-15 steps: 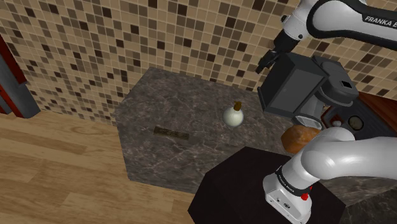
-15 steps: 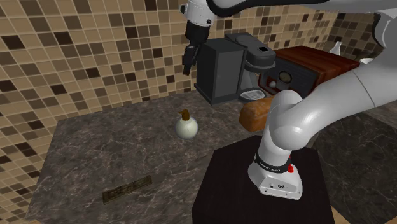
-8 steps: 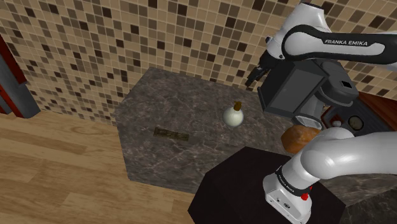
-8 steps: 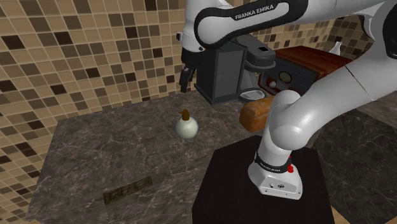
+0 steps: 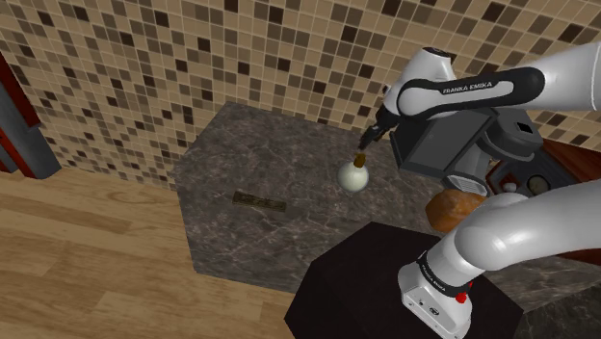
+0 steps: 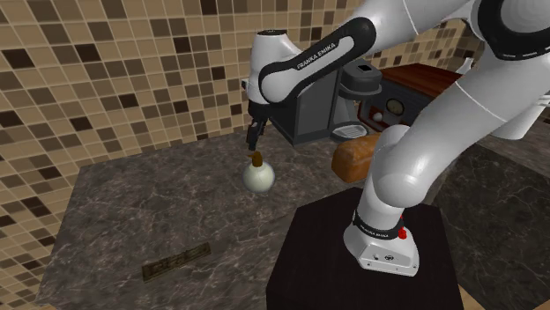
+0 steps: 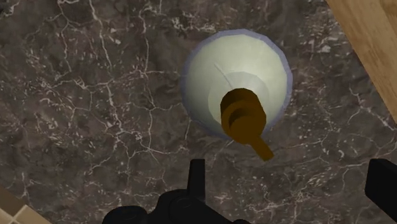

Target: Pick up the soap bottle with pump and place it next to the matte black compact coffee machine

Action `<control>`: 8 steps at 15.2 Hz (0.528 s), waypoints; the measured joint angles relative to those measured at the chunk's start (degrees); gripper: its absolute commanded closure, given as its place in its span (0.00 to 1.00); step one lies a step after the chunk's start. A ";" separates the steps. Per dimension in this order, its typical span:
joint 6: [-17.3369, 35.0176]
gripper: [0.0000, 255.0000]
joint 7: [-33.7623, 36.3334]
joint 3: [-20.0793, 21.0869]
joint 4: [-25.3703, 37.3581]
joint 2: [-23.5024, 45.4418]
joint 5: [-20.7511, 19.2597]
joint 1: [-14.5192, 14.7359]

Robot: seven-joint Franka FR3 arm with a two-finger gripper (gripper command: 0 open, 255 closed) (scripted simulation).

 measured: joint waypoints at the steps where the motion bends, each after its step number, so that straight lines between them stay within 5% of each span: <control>1: 1.76 0.00 -0.33 -0.37 -0.55 1.44 -0.11 -0.11; 8: 11.34 0.00 -1.46 -1.64 -1.77 10.46 0.41 0.25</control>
